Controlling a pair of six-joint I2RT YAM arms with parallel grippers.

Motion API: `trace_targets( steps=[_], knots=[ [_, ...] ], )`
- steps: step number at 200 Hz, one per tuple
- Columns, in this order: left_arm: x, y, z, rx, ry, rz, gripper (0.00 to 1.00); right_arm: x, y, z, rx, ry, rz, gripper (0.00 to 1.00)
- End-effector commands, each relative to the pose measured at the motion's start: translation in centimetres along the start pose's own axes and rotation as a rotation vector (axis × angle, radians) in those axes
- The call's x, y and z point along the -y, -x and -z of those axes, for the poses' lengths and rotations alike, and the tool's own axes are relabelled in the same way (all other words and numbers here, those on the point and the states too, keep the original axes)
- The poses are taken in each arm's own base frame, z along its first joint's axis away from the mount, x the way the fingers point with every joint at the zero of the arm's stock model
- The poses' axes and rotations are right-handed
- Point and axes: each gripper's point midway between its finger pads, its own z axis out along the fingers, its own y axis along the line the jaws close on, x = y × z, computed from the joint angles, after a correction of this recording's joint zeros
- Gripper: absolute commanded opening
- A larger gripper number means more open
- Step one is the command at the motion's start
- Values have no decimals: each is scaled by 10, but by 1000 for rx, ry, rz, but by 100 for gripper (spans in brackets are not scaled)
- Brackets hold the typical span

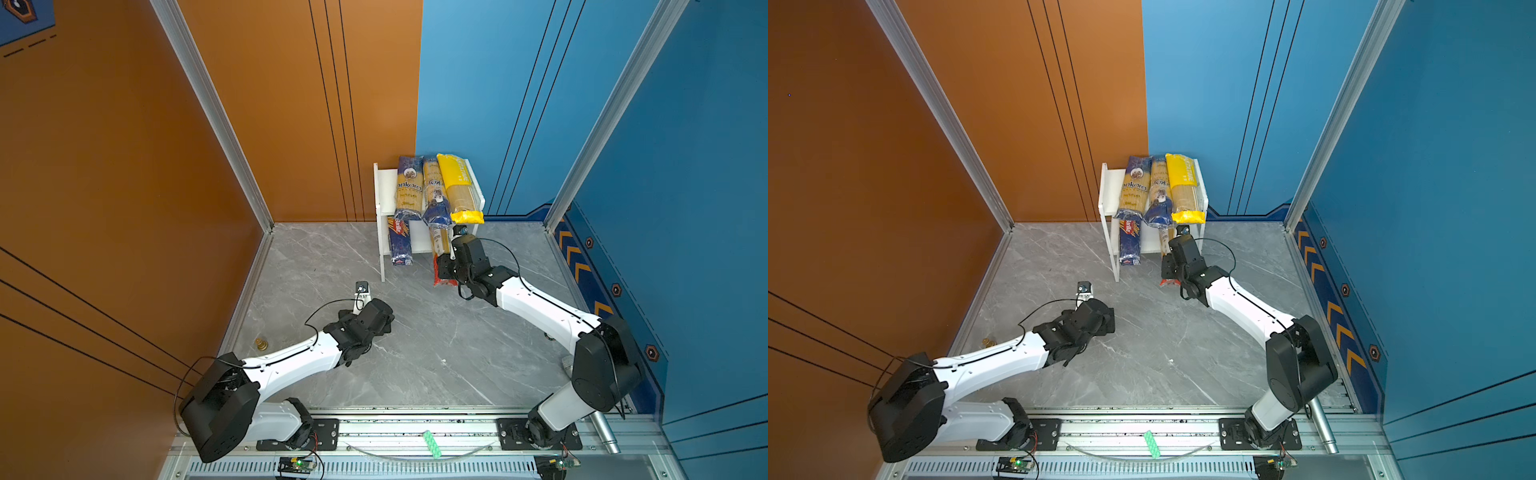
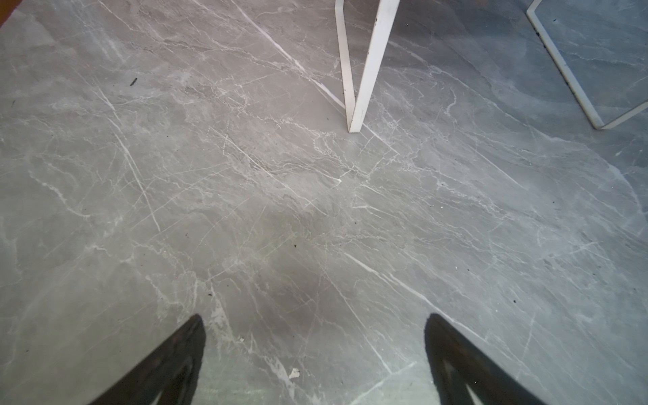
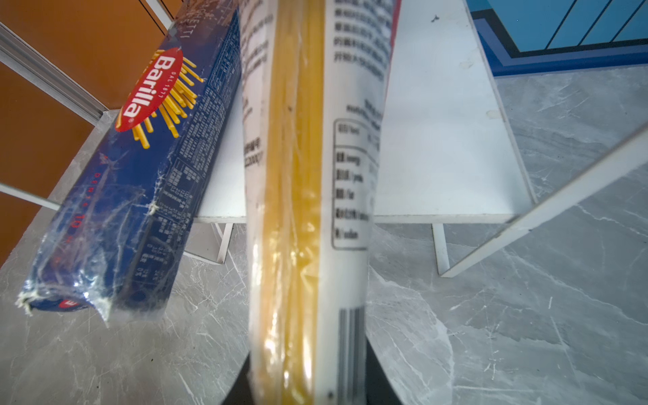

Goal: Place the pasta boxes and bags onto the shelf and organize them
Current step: 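Push the red-capped bag into the lower tier beside the Barilla box, then slide the red-capped bag deeper onto the lower tier with the right gripper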

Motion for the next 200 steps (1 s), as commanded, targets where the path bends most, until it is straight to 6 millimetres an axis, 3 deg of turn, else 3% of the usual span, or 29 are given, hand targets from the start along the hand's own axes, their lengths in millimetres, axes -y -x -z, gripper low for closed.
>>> trace_targets(
  steps=[1,200],
  knots=[
    [-9,-2,2,5,32,1,98,-23,82,28,250,83,-32,0],
    [-8,-6,0,-6,32,-1,98,-21,95,18,312,102,-49,0]
  ],
)
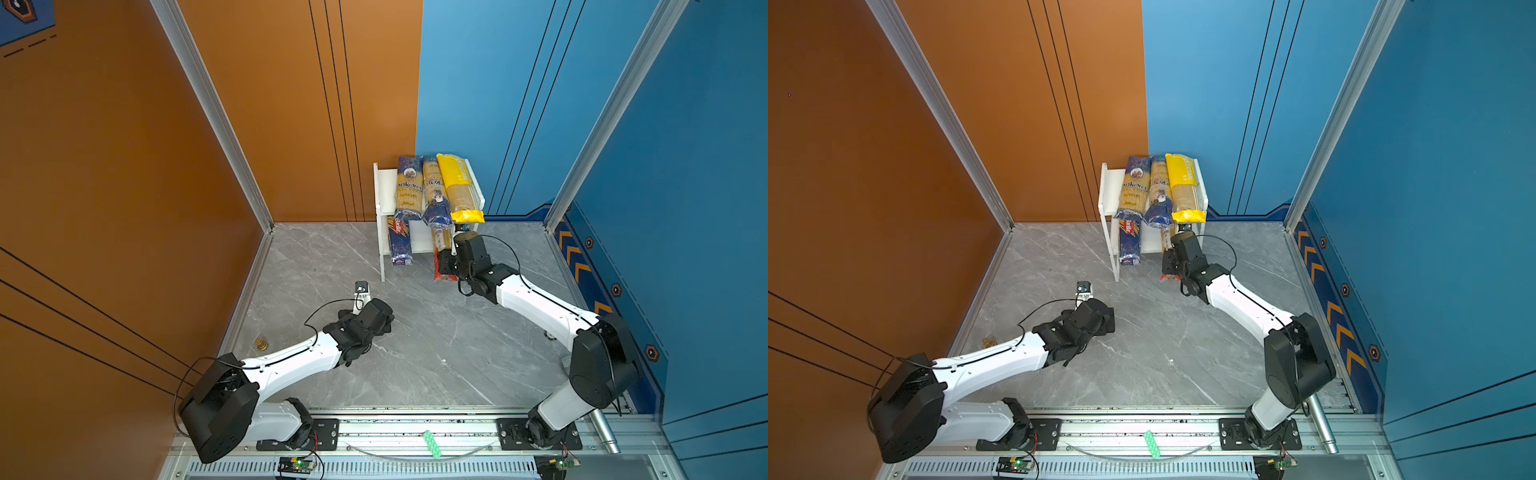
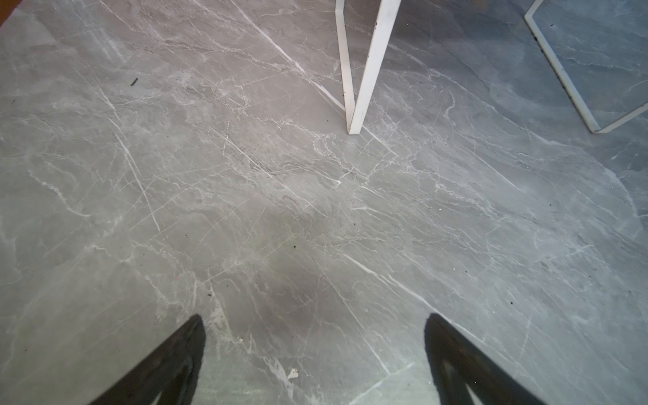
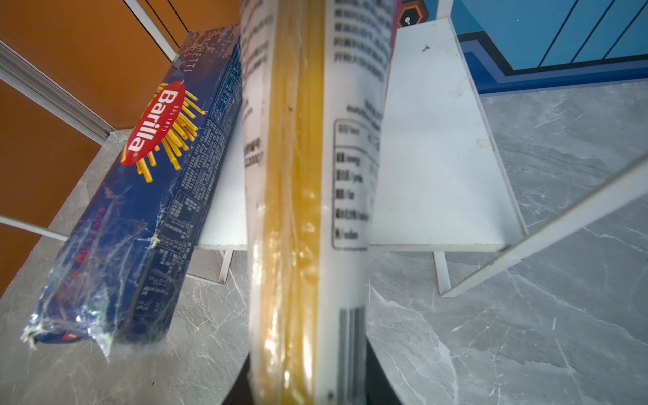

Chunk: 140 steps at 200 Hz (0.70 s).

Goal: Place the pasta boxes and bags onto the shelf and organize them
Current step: 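Slide the red-capped bag deeper onto the lower tier with the right gripper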

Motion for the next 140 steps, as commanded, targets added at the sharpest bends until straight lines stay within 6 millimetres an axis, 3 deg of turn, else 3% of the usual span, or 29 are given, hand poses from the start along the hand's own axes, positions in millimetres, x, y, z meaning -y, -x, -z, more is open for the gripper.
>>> trace_targets(
  steps=[1,140],
  knots=[
    [-8,-6,0,-8,33,-9,98,-24,82,21,267,96,-32,0],
    [-9,-6,-3,-6,38,-10,98,-21,88,15,284,91,-32,0]
  ],
)
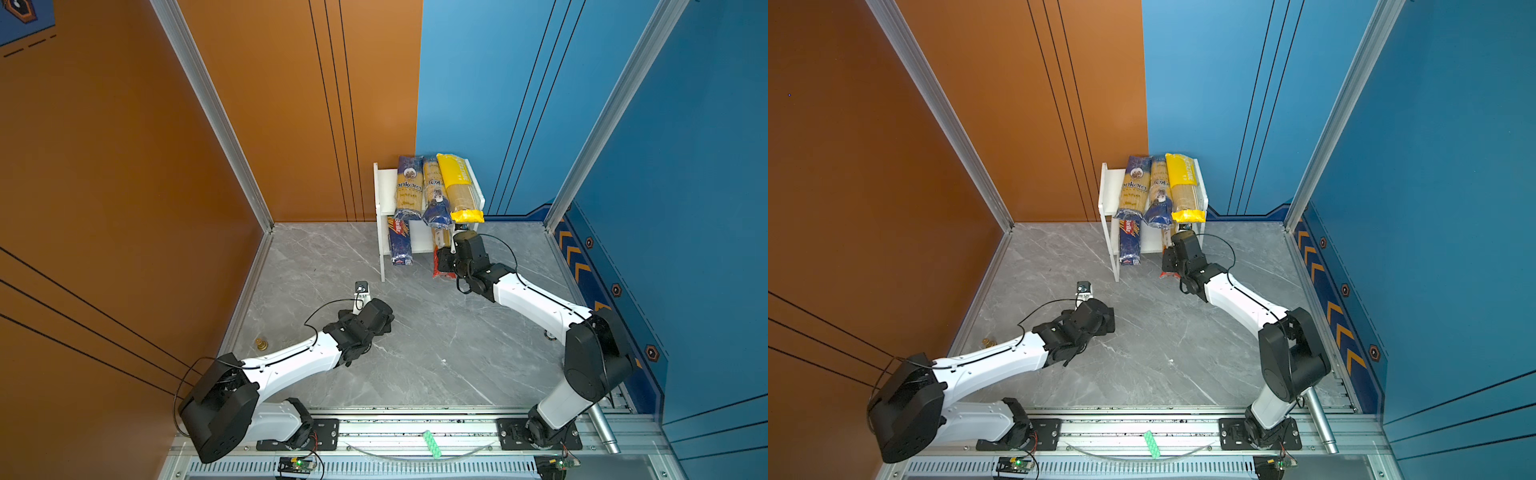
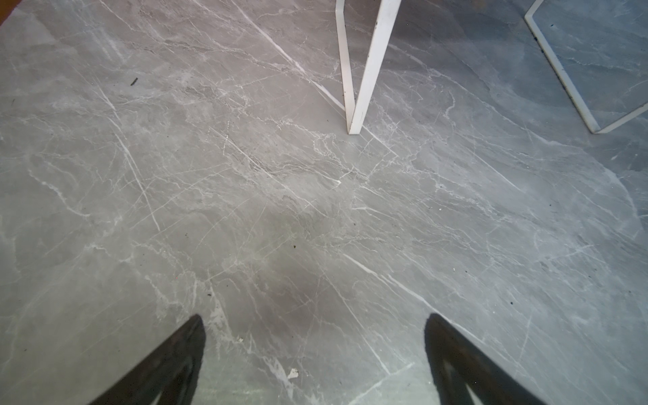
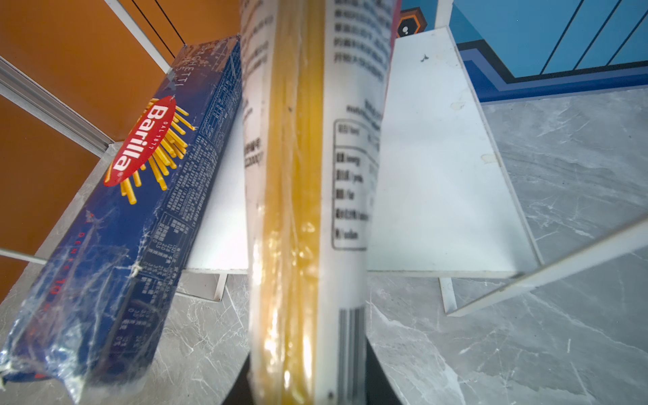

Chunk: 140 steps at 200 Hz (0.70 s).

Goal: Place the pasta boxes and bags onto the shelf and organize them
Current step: 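Slide the red-capped bag deeper onto the lower tier with the right gripper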

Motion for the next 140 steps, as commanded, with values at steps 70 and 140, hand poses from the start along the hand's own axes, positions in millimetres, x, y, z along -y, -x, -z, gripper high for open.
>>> trace_targets(
  steps=[70,140],
  knots=[
    [-9,-6,-3,-6,39,-10,98,-24,88,22,260,89,-11,0],
    [-7,-6,-5,-10,37,-11,98,-24,87,15,254,87,-6,1]
  ],
)
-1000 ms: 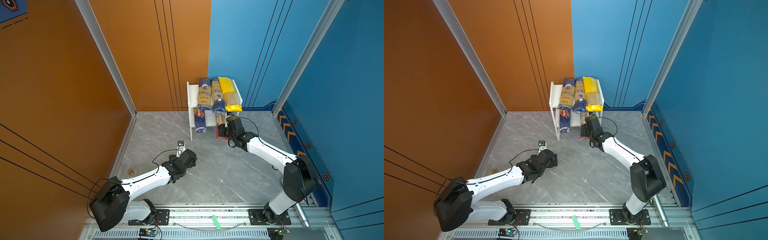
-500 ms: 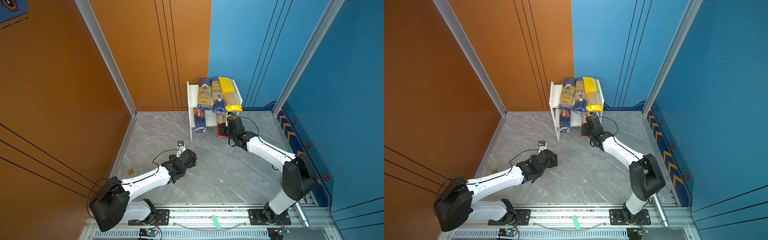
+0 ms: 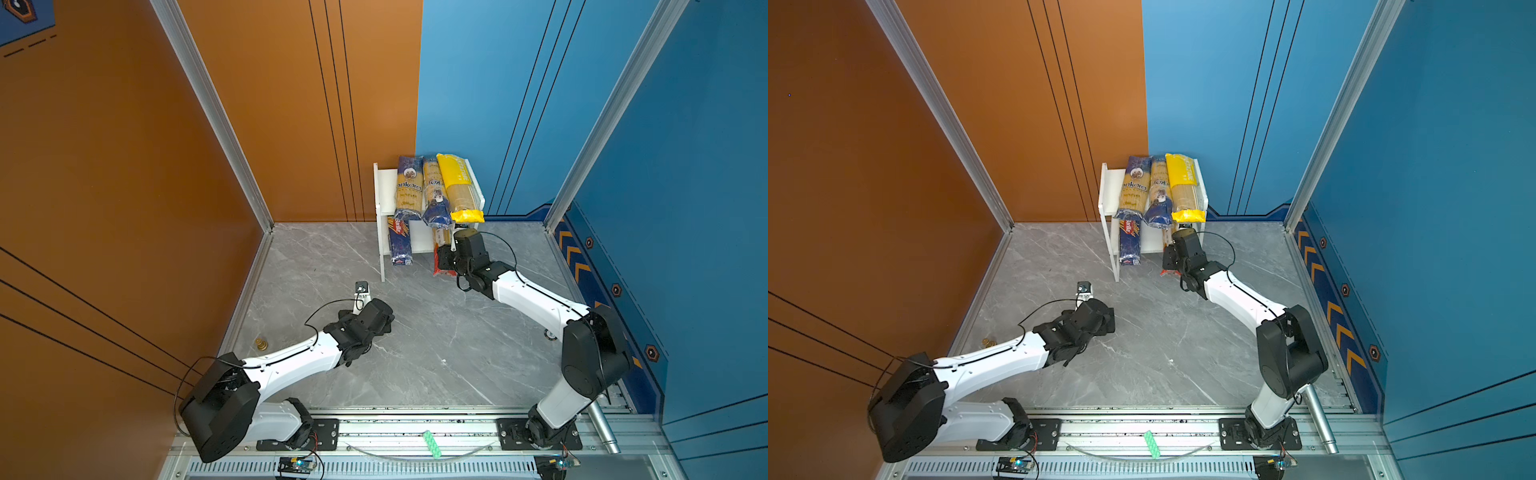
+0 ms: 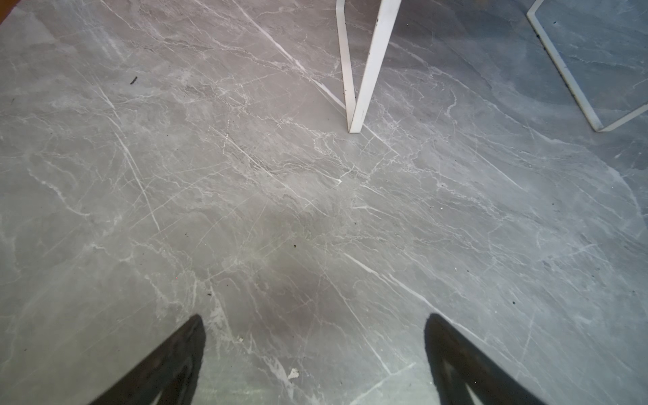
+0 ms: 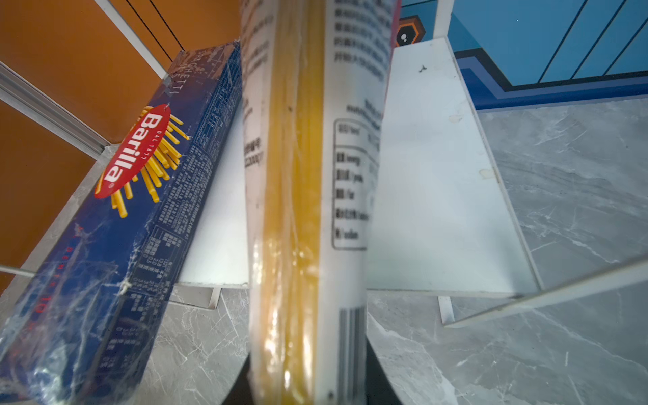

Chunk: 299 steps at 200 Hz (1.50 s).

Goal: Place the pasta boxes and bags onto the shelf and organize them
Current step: 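Slide the red-capped bag deeper onto the lower tier with the right gripper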

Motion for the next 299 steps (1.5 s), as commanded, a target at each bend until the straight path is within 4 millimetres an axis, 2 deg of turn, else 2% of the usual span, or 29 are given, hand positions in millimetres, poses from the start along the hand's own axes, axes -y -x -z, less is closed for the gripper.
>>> trace_targets(
  steps=[1,124,229,248,299],
  knots=[
    [-7,-5,-4,-7,33,-8,98,-25,82,22,248,86,-17,1],
    [-6,-5,-5,-13,36,-15,98,-23,87,23,271,85,-13,2],
    [-8,-3,-4,-10,39,-13,98,-18,73,9,235,71,-14,22],
    [-9,-4,-5,-12,43,-14,98,-18,71,9,232,68,-13,30],
    [-7,-5,-6,-16,39,-13,98,-17,70,9,230,64,-14,35]
  ],
)
